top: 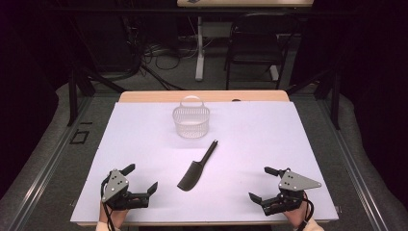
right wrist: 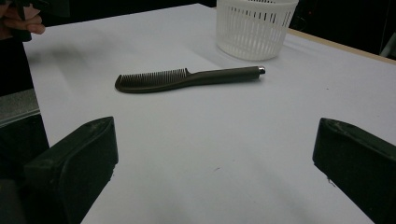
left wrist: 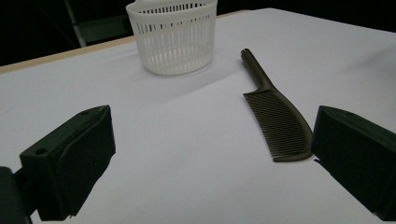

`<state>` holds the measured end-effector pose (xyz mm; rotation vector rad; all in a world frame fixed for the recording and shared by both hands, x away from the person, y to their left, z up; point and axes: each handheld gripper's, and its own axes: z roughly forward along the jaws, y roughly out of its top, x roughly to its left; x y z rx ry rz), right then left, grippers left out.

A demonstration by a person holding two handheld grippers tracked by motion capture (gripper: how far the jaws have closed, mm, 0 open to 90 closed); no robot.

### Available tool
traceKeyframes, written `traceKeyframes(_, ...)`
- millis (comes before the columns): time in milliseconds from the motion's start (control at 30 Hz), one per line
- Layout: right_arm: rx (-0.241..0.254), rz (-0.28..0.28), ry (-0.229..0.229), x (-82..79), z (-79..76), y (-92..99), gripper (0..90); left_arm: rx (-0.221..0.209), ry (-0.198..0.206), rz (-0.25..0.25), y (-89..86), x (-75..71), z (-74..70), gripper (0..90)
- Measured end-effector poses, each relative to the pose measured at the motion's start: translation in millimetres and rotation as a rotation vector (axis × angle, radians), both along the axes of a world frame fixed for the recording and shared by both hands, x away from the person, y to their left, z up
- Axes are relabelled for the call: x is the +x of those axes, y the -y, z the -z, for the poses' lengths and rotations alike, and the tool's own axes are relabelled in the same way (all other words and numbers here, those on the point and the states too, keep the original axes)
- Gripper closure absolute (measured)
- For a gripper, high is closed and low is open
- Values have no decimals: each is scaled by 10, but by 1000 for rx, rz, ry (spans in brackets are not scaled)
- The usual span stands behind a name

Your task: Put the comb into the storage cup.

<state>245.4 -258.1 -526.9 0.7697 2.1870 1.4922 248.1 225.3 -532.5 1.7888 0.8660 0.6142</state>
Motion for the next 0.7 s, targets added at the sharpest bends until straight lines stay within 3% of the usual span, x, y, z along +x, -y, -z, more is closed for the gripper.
traceKeyframes(300,-6,1,-2,11,3,-4,0,-7,-14,-7,37,60,-50,1)
traceKeyframes(700,-5,2,-12,16,11,4,0,31,-46,22,289,269,-106,0)
